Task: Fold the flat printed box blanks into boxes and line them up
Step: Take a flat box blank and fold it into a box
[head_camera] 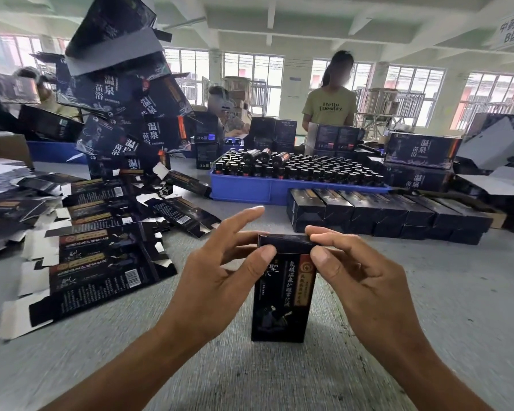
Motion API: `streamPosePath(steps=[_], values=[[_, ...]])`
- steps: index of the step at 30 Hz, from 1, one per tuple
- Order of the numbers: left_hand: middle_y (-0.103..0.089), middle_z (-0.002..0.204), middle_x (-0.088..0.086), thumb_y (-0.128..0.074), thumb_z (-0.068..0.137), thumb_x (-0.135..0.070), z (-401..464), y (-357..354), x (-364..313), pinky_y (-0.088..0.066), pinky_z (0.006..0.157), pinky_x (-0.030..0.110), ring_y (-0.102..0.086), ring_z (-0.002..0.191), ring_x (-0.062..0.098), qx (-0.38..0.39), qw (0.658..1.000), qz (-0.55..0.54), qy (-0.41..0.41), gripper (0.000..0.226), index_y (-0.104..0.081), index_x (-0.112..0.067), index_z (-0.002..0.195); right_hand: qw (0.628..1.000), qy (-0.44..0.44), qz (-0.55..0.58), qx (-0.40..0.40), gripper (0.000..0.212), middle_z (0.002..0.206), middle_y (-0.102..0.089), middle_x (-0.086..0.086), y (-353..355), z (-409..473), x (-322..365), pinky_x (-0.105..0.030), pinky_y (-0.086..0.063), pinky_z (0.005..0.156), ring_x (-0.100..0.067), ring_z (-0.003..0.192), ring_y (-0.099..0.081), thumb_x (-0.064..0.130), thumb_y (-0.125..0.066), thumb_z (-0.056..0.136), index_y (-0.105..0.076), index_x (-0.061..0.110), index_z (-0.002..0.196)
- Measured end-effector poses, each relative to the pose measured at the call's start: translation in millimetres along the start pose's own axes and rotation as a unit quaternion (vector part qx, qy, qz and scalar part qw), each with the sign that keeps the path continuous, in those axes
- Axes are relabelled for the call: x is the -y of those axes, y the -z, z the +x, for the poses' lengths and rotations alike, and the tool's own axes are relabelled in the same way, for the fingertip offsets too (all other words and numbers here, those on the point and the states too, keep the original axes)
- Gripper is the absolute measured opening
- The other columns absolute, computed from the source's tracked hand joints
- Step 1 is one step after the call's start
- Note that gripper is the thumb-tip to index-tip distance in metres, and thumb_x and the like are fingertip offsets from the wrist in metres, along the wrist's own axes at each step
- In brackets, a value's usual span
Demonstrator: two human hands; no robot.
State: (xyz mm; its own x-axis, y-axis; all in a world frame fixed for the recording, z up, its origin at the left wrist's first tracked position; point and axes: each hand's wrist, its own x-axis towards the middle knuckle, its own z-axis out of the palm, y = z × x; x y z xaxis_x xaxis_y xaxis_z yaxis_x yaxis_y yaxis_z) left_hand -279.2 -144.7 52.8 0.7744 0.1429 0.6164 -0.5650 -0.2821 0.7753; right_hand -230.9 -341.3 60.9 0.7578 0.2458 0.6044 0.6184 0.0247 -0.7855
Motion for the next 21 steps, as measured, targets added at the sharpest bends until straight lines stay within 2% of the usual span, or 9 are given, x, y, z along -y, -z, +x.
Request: streamPosePath(steps=[2,5,9,11,13,15,18,20,21], values=[[-0.069,0.118,-0.014,-0.062,0.091,-0.039,0.3,0.0,1.0,-0.055,0.078,0.015,-0.064,0.114,0.006,0.010,0.999,0.025,-0.025,0.039,-0.061,-0.042,0.129,0.999,0.012,-0.031,0.000,0.023,0.117,-0.071,0.023,1.2,-0.2,-2.0,-0.014,-0.053,0.086,0.001,0.108,-0.067,0.035,-0.064,0.085,-0.075,0.029,0.105],[-0.070,0.114,-0.012,-0.061,0.094,-0.032,0.5,-0.9,4.7,-0.057,0.075,0.018,-0.064,0.114,0.011,0.008,0.997,0.051,-0.056,0.027,-0.071,-0.029,0.119,0.996,0.042,-0.079,-0.002,0.022,0.118,-0.070,0.025,3.2,0.3,-6.3,-0.015,-0.054,0.084,0.001,0.109,-0.066,0.036,-0.063,0.088,-0.075,0.029,0.105],[-0.069,0.119,-0.011,-0.065,0.094,-0.025,3.0,2.2,9.9,-0.057,0.075,0.018,-0.063,0.117,0.009,0.018,0.993,0.074,-0.087,0.024,-0.073,-0.020,0.117,0.994,0.059,-0.094,-0.001,0.021,0.119,-0.069,0.024,3.6,1.5,-11.1,-0.015,-0.055,0.084,0.000,0.110,-0.066,0.036,-0.062,0.091,-0.075,0.027,0.105],[-0.068,0.122,-0.013,-0.069,0.095,-0.028,3.5,5.7,13.3,-0.057,0.077,0.017,-0.063,0.116,0.007,0.031,0.988,0.110,-0.102,0.027,-0.070,-0.023,0.122,0.993,0.062,-0.099,-0.002,0.020,0.121,-0.068,0.025,4.0,2.0,-12.8,-0.016,-0.055,0.084,0.000,0.112,-0.065,0.036,-0.062,0.092,-0.074,0.031,0.107],[-0.066,0.123,-0.016,-0.066,0.092,-0.041,2.3,7.4,18.0,-0.057,0.077,0.018,-0.064,0.114,0.004,0.067,0.986,0.128,-0.078,0.039,-0.060,-0.036,0.131,0.992,0.055,-0.116,0.011,0.021,0.124,-0.064,0.029,3.8,1.5,-15.4,-0.014,-0.054,0.085,0.004,0.112,-0.063,0.039,-0.062,0.095,-0.069,0.042,0.115],[-0.065,0.120,-0.019,-0.064,0.093,-0.048,2.2,7.3,21.7,-0.059,0.076,0.021,-0.066,0.108,0.003,0.092,0.988,0.124,-0.028,0.045,-0.048,-0.050,0.134,0.985,0.025,-0.166,0.040,0.036,0.127,-0.057,0.038,0.8,-0.3,-19.5,-0.012,-0.054,0.084,0.014,0.113,-0.057,0.048,-0.060,0.094,-0.052,0.060,0.127],[-0.069,0.110,-0.008,-0.067,0.091,-0.040,9.9,10.1,30.8,-0.061,0.072,0.030,-0.071,0.095,0.012,0.034,0.994,0.094,0.036,0.045,-0.047,-0.057,0.127,0.963,-0.020,-0.250,0.098,0.068,0.141,-0.029,0.045,-7.8,-4.9,-26.4,-0.018,-0.046,0.099,0.017,0.125,-0.043,0.052,-0.065,0.090,-0.021,0.073,0.136],[-0.072,0.099,-0.003,-0.070,0.091,-0.035,14.8,14.4,39.6,-0.062,0.069,0.037,-0.073,0.085,0.015,-0.012,0.993,0.069,0.092,0.043,-0.050,-0.059,0.121,0.936,0.005,-0.314,0.155,0.072,0.152,-0.011,0.043,-14.7,-7.4,-29.1,-0.011,-0.028,0.111,0.019,0.137,-0.022,0.063,-0.062,0.087,-0.013,0.070,0.139],[-0.074,0.094,-0.002,-0.070,0.090,-0.036,15.6,16.6,45.0,-0.063,0.068,0.039,-0.074,0.081,0.016,-0.023,0.990,0.061,0.123,0.042,-0.050,-0.060,0.118,0.918,0.020,-0.349,0.188,0.072,0.154,-0.001,0.044,-18.7,-8.7,-29.6,-0.005,-0.017,0.110,0.024,0.136,-0.009,0.072,-0.055,0.083,-0.011,0.069,0.141]])
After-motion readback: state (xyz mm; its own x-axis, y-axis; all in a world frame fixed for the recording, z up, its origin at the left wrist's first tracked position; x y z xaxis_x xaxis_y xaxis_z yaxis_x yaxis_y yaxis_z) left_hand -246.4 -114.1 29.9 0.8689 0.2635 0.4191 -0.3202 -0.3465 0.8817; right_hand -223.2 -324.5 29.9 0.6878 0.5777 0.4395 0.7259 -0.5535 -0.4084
